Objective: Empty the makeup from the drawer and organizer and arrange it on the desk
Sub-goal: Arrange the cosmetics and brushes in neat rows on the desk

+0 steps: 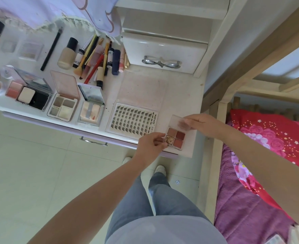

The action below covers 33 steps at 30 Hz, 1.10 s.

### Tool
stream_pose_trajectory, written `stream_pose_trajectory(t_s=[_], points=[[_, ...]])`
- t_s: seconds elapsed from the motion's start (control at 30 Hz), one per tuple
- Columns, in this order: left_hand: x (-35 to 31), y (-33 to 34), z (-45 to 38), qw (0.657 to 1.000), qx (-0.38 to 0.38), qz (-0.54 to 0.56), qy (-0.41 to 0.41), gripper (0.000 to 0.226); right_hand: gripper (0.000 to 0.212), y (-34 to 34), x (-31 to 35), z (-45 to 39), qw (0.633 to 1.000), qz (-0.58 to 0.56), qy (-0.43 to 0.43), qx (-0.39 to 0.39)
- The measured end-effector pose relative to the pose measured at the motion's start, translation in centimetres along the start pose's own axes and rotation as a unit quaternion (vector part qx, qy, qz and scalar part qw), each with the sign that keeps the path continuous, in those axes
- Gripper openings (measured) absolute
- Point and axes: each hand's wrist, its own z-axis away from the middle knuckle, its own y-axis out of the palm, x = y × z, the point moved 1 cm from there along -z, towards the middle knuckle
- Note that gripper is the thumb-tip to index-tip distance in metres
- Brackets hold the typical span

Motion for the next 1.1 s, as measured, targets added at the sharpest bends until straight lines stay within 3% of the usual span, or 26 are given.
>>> stream_pose_trajectory(t_s=[0.2, 0.37, 0.57, 0.8, 1.1], points=[[-0.4, 0.6, 0.6, 0.987, -0.036, -0.155, 0.026, 0.029, 0.032, 0.4, 0.3, -1.5, 0.994, -0.11, 0.0, -0.018], [-1.1, 1.1, 0.6, 0.952, -0.025, -0.302, 0.049, 0.025, 0.028, 0.5, 0.3, -1.9, 0.987, -0.155, 0.015, -0.039], [-1.2, 0.8, 0.7, 0.942, -0.029, -0.33, 0.056, 0.02, 0.03, 0.6, 0.8, -1.9, 0.991, -0.091, 0.016, -0.102], [-1.4, -0.8, 1.3, 0.928, -0.017, -0.361, 0.085, 0.028, 0.041, 0.5, 1.4, -1.4, 0.981, 0.127, -0.018, -0.147], [-1.6, -8.0, 1.1, 0.888, -0.12, -0.426, 0.121, 0.026, 0.036, 3.0, 5.8, -2.6, 0.955, 0.241, -0.09, -0.151]])
